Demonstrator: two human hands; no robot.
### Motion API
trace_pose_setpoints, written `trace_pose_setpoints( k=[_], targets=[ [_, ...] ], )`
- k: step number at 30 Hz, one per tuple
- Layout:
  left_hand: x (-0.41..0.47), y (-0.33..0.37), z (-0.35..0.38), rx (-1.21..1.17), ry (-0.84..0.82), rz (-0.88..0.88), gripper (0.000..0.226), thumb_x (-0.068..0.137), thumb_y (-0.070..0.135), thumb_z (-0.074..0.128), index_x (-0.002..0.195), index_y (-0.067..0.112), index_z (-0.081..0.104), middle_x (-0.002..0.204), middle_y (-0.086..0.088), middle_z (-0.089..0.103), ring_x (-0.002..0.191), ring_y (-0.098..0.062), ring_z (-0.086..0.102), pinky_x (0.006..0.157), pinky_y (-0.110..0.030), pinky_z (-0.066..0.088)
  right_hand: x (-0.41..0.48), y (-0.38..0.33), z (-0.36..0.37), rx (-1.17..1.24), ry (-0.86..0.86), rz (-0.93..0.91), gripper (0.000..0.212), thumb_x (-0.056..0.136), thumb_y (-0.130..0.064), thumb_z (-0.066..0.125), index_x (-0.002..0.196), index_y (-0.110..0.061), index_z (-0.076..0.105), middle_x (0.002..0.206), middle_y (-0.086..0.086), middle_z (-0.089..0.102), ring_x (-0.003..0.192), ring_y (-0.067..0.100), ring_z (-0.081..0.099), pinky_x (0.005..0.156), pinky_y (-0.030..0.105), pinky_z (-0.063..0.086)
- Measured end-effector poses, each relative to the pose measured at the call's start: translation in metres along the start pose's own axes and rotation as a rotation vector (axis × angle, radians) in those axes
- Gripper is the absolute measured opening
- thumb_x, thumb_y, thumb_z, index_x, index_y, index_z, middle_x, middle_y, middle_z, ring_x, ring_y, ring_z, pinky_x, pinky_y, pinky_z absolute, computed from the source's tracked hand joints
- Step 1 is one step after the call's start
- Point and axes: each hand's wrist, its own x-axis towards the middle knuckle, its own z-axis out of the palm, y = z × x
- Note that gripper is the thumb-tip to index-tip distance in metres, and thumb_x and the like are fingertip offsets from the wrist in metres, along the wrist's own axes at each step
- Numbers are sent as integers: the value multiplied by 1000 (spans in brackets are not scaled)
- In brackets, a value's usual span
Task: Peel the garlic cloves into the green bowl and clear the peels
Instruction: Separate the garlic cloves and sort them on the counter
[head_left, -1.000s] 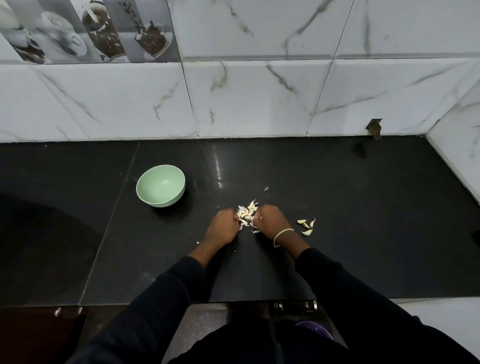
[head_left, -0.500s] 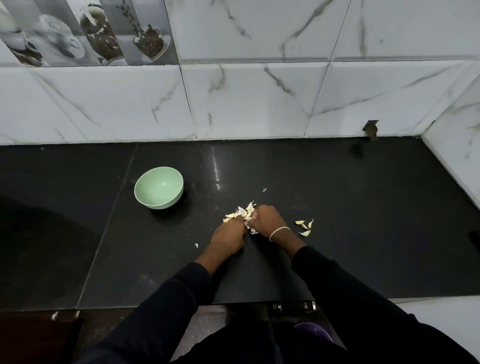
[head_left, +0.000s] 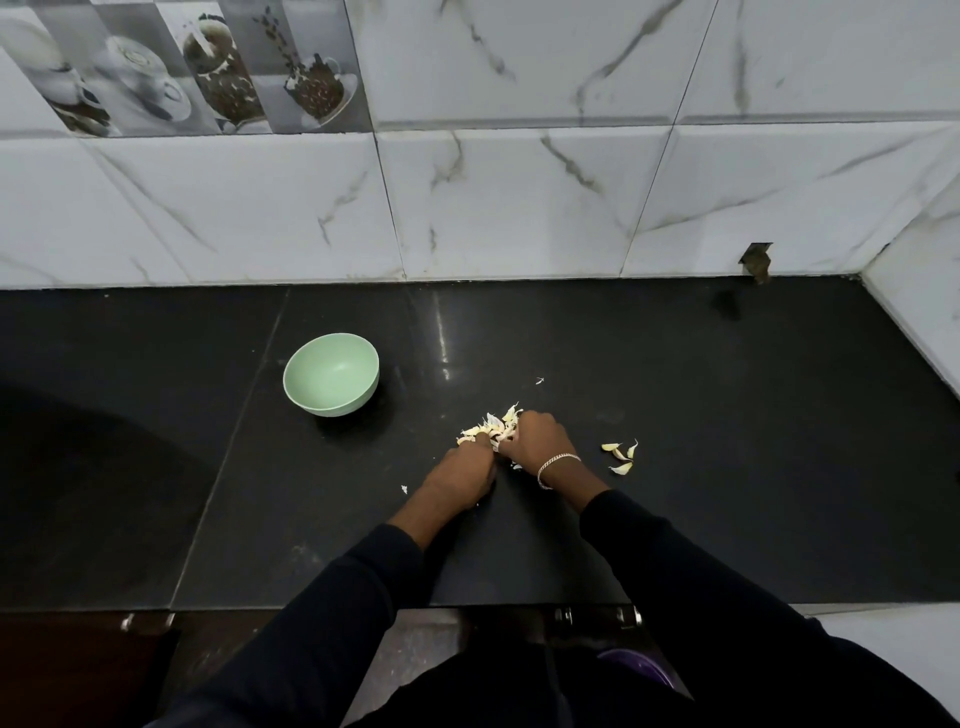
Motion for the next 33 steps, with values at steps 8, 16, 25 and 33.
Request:
trace_pose_setpoints(
  k=[8,16,25,33],
  targets=[
    [3,-8,-4,-139,61,4,19,98,22,46,93,6,55,103,-19,64,95,-37,62,76,-38,49,-8,25,-25,359,-15,80,14,75,-10,68,70,2,65,67,18,73,60,25,73,67,31,59],
    [11,-6,-10,-351,90,-105,12,86,7,52,77,0,57,86,-14,68,81,-27,61,70,-37,50,-21,57,-56,738,-172,120,12,86,10,66,97,14,71,80,19,72,63,20,73,59,21,59],
    [31,79,-8,-825,-109,-161,25,97,3,43,81,10,61,64,-3,61,53,-10,53,47,-20,40,-30,102,-90,562,-3,238,11,89,-2,70,81,5,71,70,15,72,52,18,69,55,24,59],
    [45,144,6,-1069,-313,-199,24,98,-9,44,81,-4,61,68,-18,63,45,-16,64,52,-24,58,-34,134,-97,487,98,347,15,79,0,60,77,5,74,74,19,75,76,29,76,82,47,62]
  ],
)
